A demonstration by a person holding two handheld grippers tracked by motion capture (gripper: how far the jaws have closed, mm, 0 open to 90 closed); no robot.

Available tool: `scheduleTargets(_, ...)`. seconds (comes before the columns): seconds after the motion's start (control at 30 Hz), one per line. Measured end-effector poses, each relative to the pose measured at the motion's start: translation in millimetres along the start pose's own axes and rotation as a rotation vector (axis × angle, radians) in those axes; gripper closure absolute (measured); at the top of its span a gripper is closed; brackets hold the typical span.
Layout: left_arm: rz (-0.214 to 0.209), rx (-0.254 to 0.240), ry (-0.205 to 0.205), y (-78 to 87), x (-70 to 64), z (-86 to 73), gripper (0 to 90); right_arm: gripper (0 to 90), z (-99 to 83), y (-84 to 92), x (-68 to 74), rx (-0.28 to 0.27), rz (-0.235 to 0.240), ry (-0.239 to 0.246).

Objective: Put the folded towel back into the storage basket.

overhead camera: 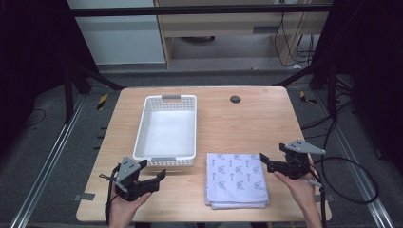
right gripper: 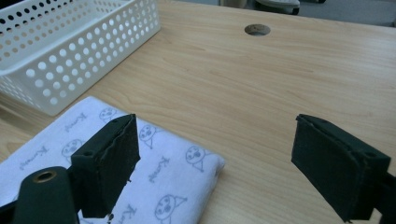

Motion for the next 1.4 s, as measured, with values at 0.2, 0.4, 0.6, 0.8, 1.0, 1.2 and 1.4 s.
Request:
scheduleTargets(0.2,-0.014,-0.007,-0.007,-4.3,-7.4,6.7,21.3,16.6,14.1,-0.2,0.6,-0.018,0.006,0.0)
scheduleTargets(0.4,-0.028,-0.008,-0.009,-8.8,-13.6,10.5,21.7,17.2,20.6,-3.4,2.2,-0.018,0.016,-0.009)
scheduleTargets(0.6,-0.052,-0.01,-0.013,-15.4,-23.7,14.8,22.1,17.9,20.5,-7.8,4.2,-0.01,0.025,-0.006)
scheduleTargets(0.8,-0.076,0.004,-0.03,-25.5,-37.2,17.1,22.8,18.6,19.1,-12.0,6.5,-0.003,0.029,0.003)
scheduleTargets(1.0,-0.101,0.03,-0.063,-39.9,-53.8,13.8,23.2,20.0,13.1,-14.1,5.4,0.006,0.032,-0.004)
scheduleTargets(1.2,-0.116,0.065,-0.087,-50.0,-64.6,3.7,23.1,20.2,5.2,-16.5,3.6,0.019,0.026,-0.005)
scheduleTargets(1.4,-0.117,0.077,-0.096,-54.8,-69.3,-1.0,23.1,20.2,-4.2,-21.5,3.6,0.044,0.03,0.002)
Point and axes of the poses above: each handheld gripper's, and its own axes: y roughly backward along the jaws, z roughly out of its top, x roughly to its left, the point moved 3 cm from there along -y, roughly forward along the jaws, and after that the axes turned 1 degree about -x, right-handed, at the moved point
